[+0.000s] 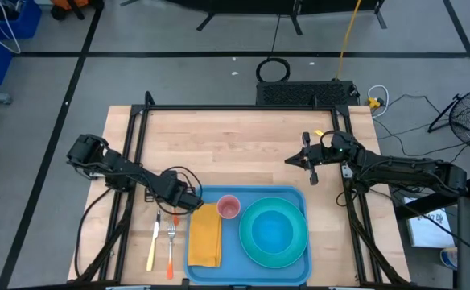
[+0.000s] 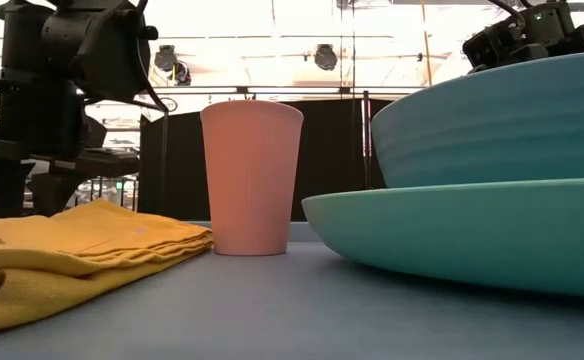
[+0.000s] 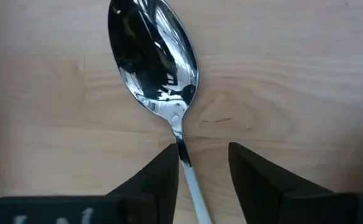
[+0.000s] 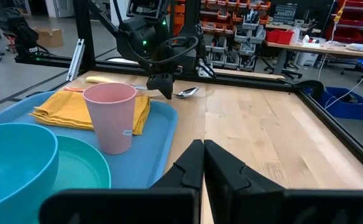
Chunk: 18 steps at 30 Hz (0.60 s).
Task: Set up tray
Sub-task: Put the orange spoon on the top of the yellow napkin
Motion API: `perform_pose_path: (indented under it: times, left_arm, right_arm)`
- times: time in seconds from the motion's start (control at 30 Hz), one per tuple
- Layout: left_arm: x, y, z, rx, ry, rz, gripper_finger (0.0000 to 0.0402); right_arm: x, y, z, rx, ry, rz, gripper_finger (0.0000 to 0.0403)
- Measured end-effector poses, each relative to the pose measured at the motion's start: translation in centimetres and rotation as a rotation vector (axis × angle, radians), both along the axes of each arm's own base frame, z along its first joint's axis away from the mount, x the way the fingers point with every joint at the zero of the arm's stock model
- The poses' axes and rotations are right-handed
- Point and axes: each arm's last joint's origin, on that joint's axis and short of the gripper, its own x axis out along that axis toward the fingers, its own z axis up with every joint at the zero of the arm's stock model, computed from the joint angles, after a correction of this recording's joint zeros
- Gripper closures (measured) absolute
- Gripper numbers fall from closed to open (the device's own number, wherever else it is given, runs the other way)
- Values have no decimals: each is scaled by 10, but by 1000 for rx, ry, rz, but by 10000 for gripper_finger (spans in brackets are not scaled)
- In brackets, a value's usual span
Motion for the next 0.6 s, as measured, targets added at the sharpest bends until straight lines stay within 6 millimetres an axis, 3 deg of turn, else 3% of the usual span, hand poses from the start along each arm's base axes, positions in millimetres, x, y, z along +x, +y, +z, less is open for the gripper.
perform_pose_path:
  times: [0.6]
  left_arm:
    - [-7,-10,1,13,25,20,272]
  right_arm:
    - [0,0,-1,11,12,-1,399]
